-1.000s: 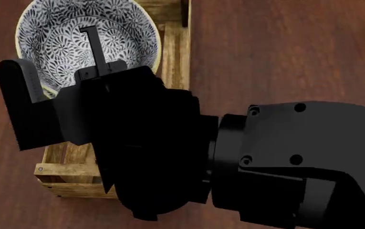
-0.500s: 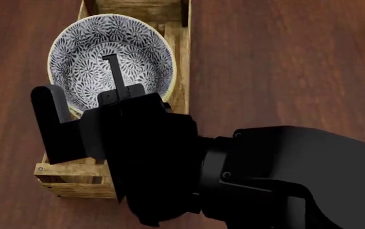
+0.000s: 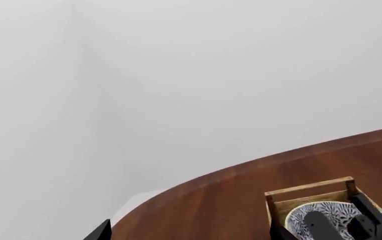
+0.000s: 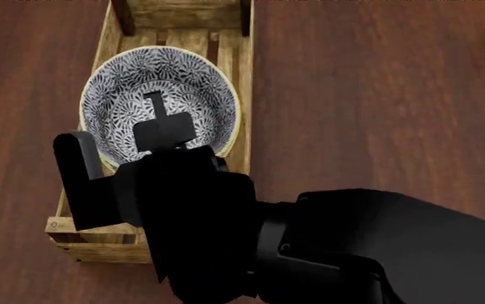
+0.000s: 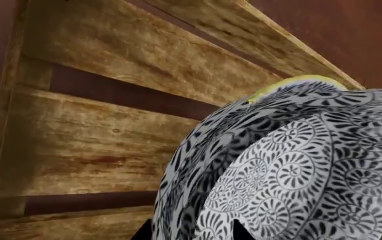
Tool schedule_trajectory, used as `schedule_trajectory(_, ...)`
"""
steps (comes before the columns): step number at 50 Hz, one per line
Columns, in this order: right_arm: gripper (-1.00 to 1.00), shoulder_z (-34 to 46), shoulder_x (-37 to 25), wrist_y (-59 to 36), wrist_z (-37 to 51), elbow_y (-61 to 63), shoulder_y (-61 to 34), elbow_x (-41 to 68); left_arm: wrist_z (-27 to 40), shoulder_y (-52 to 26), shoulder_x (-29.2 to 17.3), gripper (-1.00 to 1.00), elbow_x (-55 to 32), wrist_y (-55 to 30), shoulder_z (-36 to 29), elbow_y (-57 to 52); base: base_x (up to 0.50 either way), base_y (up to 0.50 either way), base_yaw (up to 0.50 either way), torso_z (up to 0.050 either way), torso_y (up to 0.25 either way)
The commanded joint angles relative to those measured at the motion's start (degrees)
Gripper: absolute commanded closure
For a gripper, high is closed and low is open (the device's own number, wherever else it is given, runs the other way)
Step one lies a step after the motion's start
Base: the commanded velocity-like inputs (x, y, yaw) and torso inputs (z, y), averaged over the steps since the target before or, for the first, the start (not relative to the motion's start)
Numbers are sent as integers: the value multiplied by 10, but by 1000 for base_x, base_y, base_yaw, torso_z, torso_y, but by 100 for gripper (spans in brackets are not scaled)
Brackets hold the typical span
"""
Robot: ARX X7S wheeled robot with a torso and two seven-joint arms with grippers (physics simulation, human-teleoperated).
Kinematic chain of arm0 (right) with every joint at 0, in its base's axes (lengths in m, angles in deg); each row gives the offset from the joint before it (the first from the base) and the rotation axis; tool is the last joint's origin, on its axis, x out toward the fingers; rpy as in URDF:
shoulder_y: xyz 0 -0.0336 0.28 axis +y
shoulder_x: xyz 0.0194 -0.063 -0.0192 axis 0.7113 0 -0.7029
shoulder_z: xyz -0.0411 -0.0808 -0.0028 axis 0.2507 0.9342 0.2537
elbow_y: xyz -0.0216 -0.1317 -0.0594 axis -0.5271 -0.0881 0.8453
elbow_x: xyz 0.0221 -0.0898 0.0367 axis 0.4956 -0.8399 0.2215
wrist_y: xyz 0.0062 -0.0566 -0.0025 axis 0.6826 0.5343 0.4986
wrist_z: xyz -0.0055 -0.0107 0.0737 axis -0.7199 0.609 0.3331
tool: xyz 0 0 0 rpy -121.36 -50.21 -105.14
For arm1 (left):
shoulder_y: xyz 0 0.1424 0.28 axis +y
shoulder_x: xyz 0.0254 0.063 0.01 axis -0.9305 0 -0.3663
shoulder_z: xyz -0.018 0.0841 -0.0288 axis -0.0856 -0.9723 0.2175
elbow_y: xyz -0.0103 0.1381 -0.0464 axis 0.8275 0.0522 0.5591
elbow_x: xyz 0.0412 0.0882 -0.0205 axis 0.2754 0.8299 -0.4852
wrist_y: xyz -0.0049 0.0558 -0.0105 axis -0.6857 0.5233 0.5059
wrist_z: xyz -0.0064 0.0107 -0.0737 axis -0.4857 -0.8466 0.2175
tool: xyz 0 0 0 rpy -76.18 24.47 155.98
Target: Stack the left bowl on the right bowl and place them in the tray.
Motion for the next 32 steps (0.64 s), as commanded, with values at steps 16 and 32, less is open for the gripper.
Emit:
schedule_trajectory(16,-100,-10,-9,-15,-1,26,0,-26,6,22,0,-100,3,31,1,0,1,0,0,0,-1)
schedule_trajectory(32,-100,-29,-40,-58,-11,132,-34,-8,26,82,0,-100,11,107,6,0,0,0,0,0,0)
